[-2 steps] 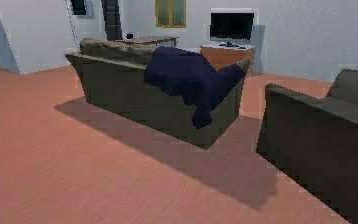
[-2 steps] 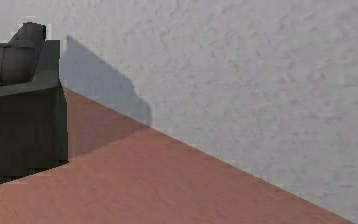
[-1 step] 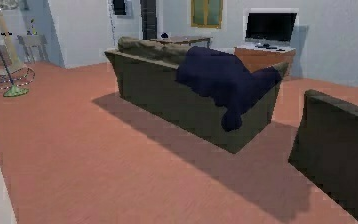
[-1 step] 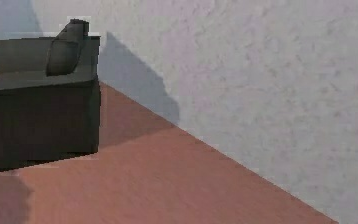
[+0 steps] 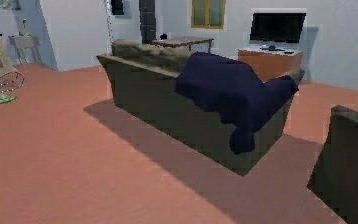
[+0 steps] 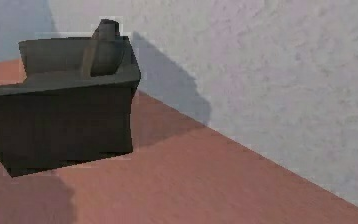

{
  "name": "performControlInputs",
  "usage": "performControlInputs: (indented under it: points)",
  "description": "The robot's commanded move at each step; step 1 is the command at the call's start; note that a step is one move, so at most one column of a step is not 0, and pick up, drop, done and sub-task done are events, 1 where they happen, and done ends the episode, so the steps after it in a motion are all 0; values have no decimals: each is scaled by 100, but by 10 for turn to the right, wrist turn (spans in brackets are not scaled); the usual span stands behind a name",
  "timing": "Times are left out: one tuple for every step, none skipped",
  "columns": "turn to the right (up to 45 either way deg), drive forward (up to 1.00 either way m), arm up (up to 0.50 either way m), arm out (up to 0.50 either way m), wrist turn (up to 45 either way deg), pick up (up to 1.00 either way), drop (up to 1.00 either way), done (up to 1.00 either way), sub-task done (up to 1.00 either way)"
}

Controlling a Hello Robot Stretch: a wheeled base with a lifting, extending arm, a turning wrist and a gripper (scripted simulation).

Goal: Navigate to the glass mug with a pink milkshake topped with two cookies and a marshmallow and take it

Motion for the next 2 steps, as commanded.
performControlInputs:
  points:
    - [-300,0,0,0,0,0,0,0,0]
    - [0,100,0,0,0,0,0,0,0]
